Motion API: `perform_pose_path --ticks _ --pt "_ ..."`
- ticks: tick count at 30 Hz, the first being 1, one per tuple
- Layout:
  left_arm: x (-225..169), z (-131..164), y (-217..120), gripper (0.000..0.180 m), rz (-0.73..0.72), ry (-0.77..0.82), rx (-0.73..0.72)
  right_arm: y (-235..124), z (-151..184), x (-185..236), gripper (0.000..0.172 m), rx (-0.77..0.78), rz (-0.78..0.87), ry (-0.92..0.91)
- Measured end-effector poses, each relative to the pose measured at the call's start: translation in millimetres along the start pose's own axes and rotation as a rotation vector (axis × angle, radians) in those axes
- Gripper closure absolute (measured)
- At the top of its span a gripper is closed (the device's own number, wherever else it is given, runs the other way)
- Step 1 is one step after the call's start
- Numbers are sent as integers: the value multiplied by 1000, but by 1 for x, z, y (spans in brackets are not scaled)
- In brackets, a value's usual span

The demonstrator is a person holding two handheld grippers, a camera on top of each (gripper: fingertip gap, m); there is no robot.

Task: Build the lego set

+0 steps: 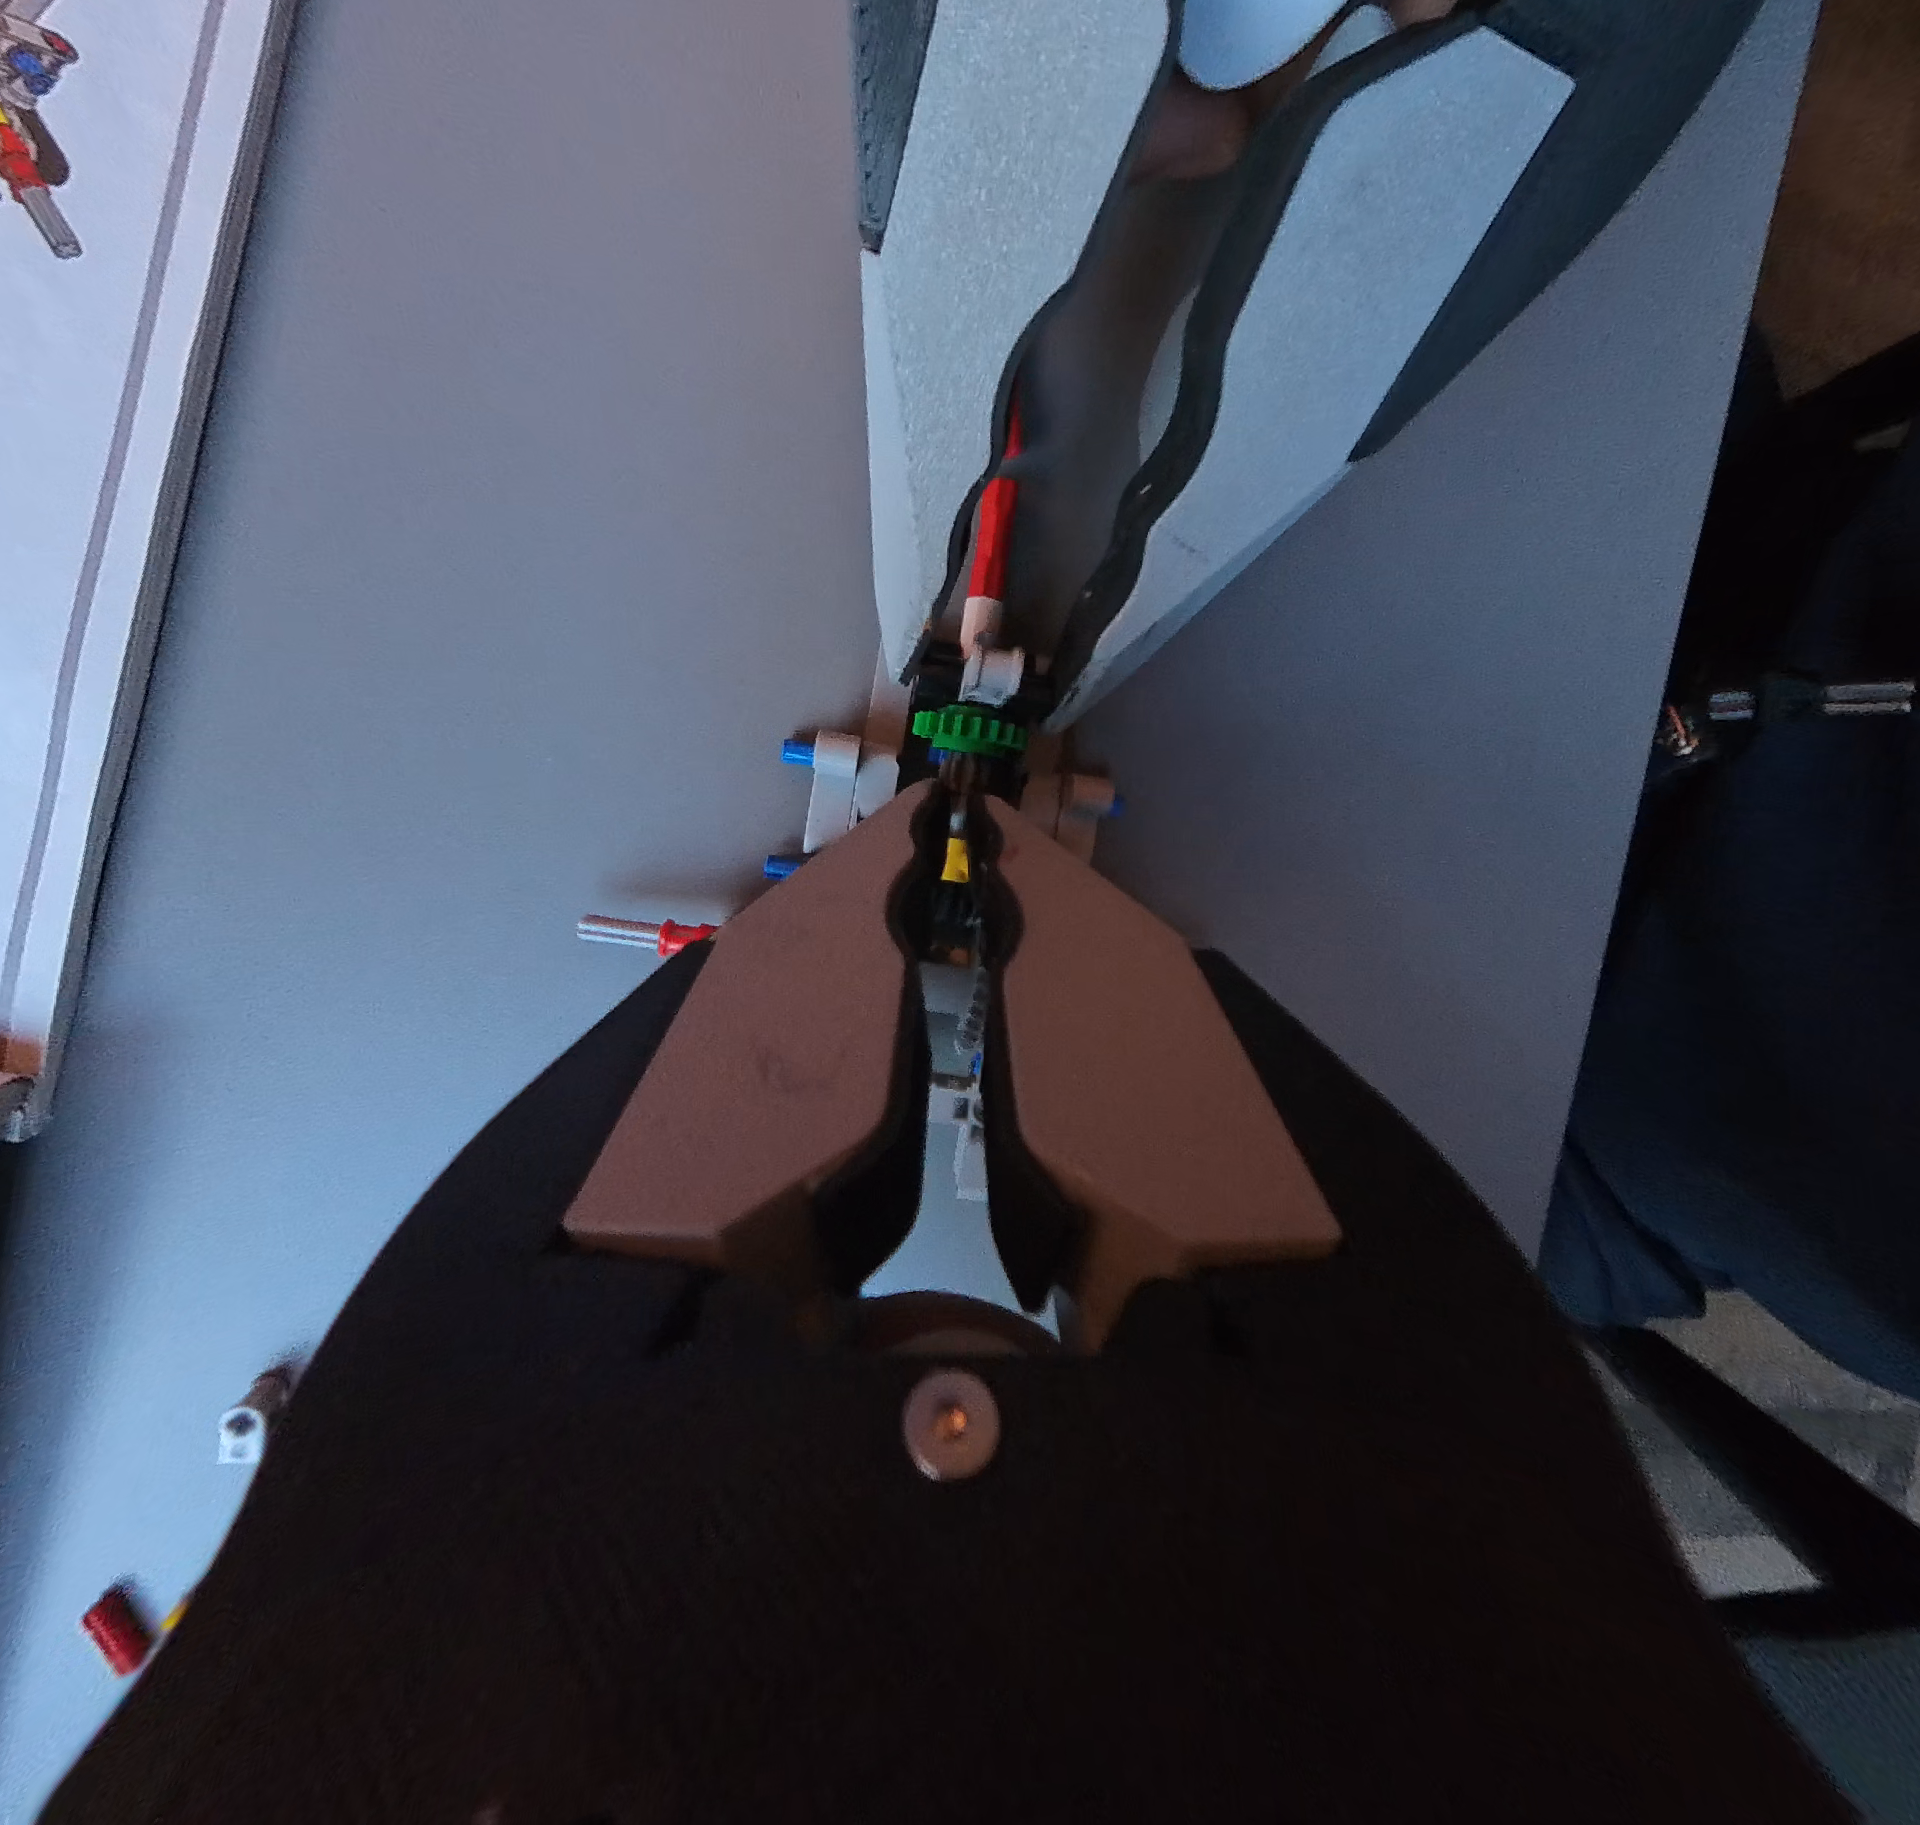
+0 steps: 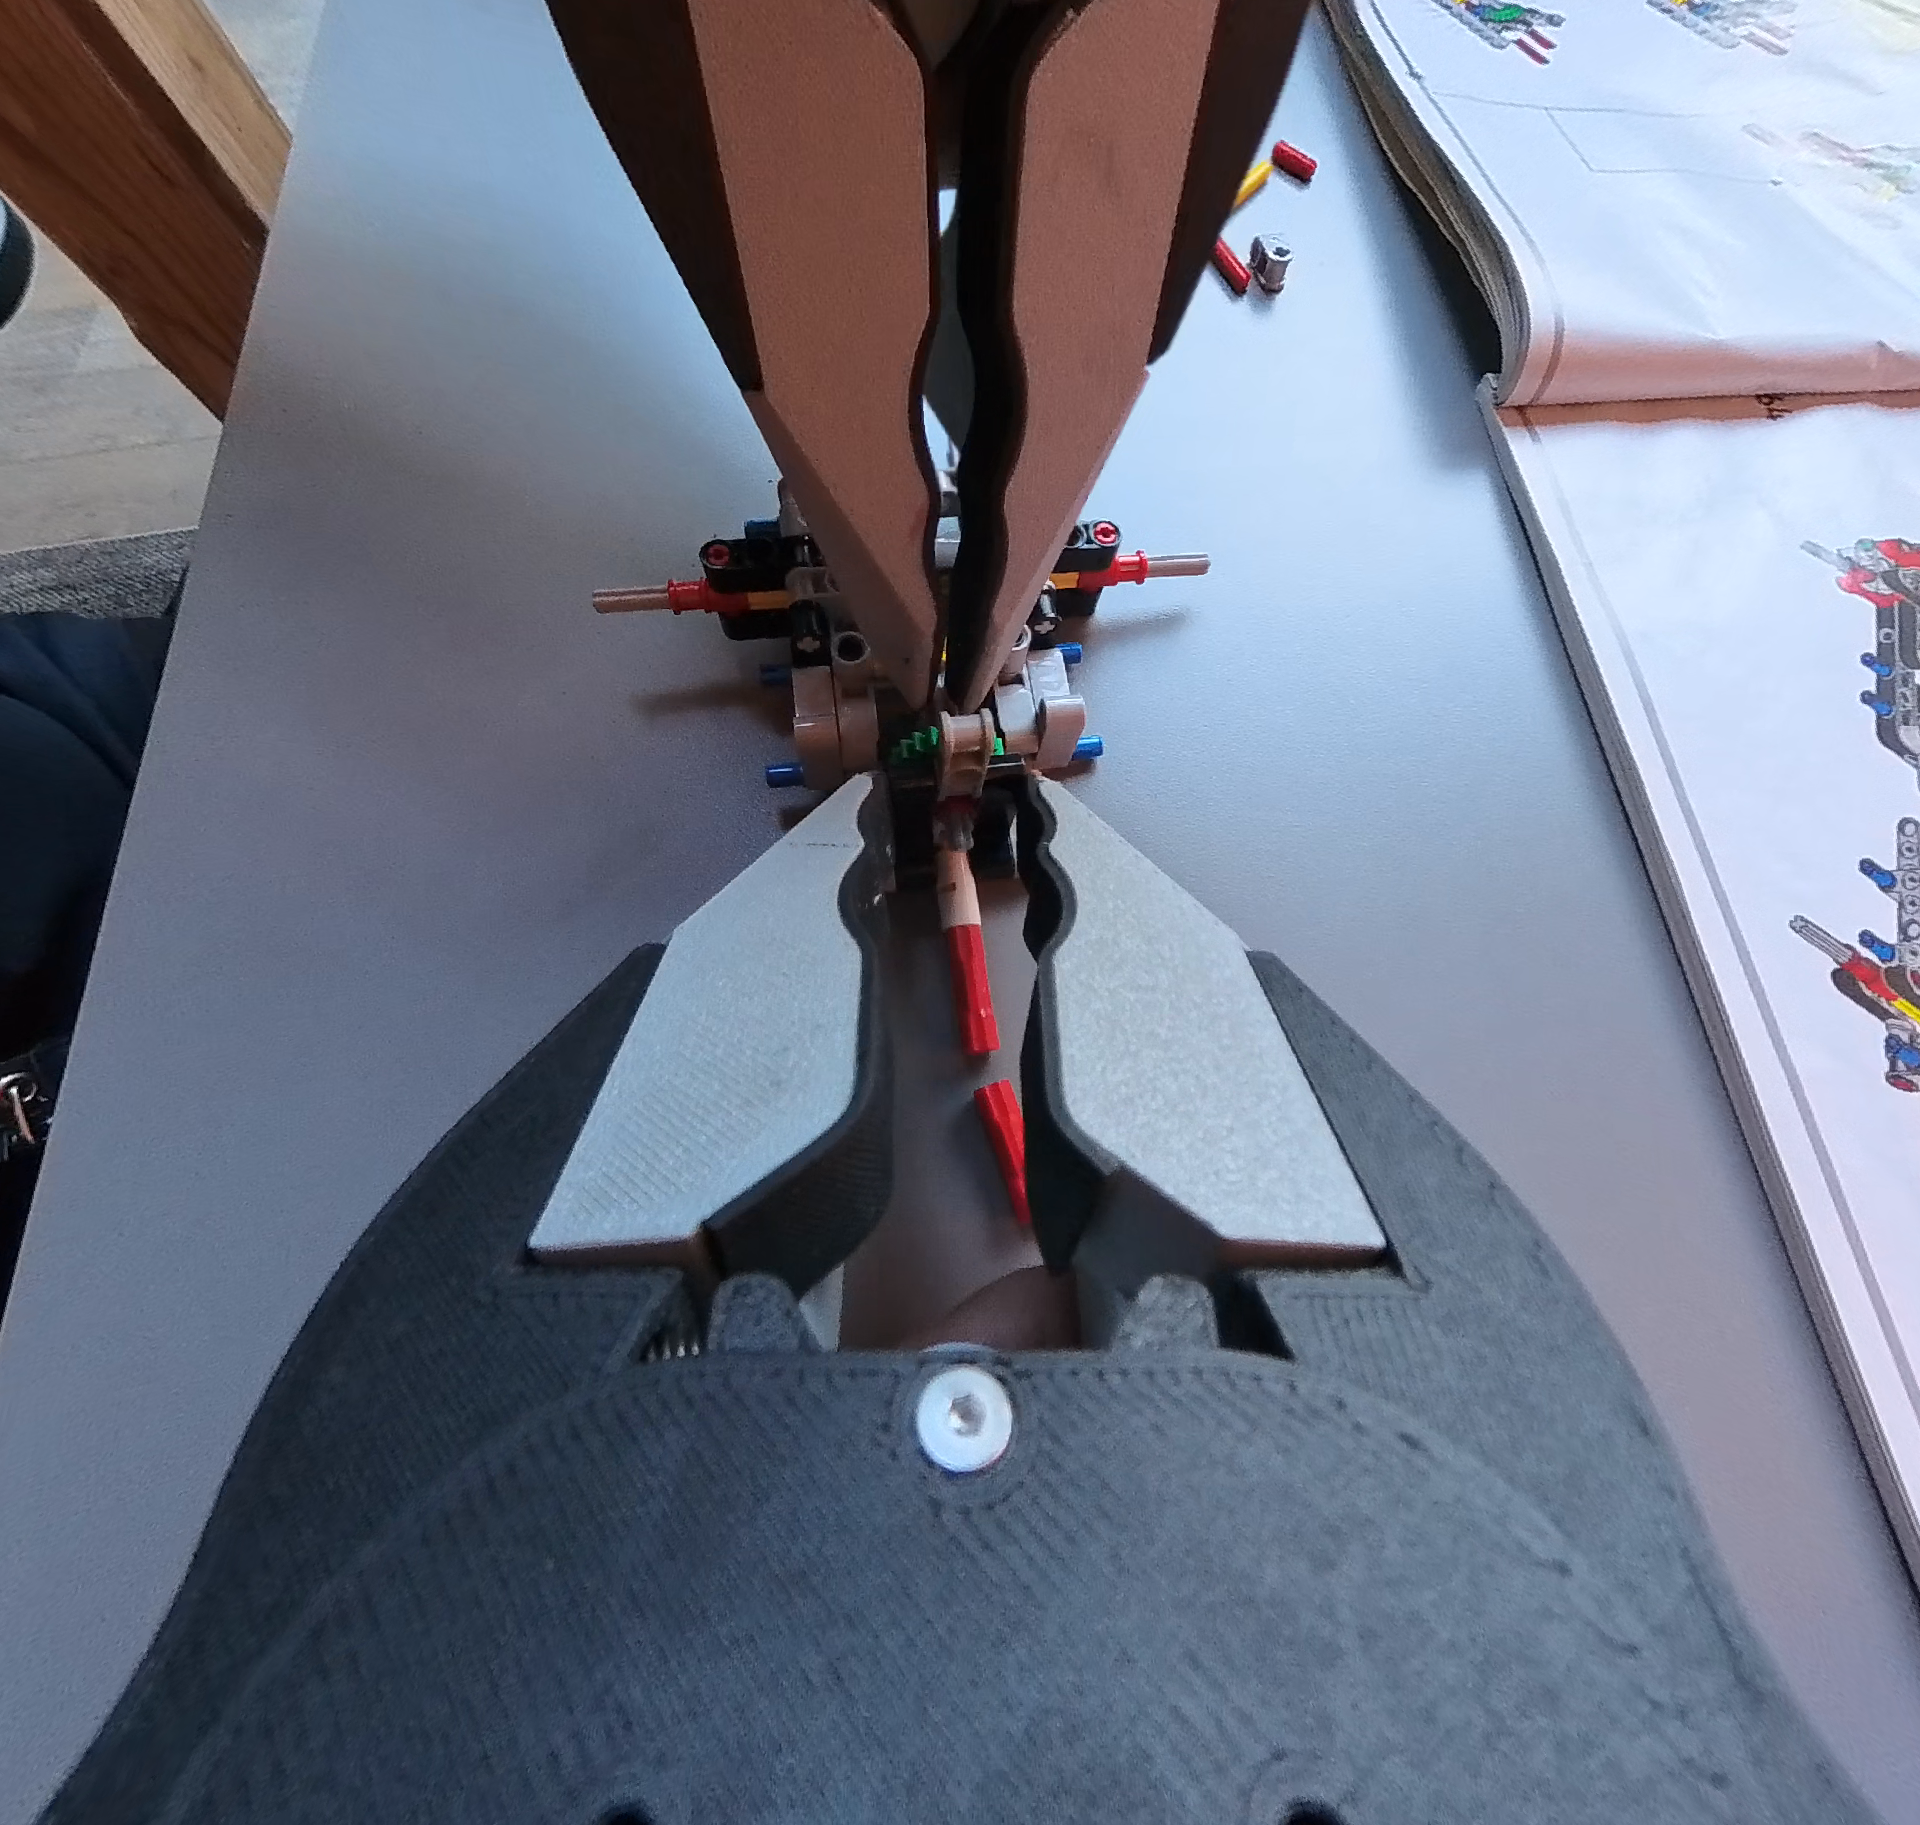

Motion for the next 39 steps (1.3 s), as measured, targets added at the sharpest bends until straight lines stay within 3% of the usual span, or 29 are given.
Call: perform_pose_path --ticks 10,13,20,27,34,39 --pt "0 1 1 180 9 -94 -23 0 -1 -1 151 -13 -6 23" --pt "1 2 -2 178 -34 -33 28 0 -2 -3 150 -23 -44 55" --pt "1 7 -5 175 -65 -7 74 -41 -9 -15 149 -204 -104 165" --pt "3 9 -9 167 -104 27 100 -26 8 -10 151 -33 -23 29" --pt "5 11 -11 169 -116 29 70 -58 32 -14 156 44 -44 12" --pt "6 13 -9 171 -113 40 79 -46 47 -13 158 163 -35 -41"
Point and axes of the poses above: each gripper's, where its closed fingertips meet, y out along the fingers, z out of its underside, x = y × z across the jaws, the point moved 4 cm from there along -y, back along the fingers, and after that the axes turned 4 degrees about -z, right-handed, at the moved point
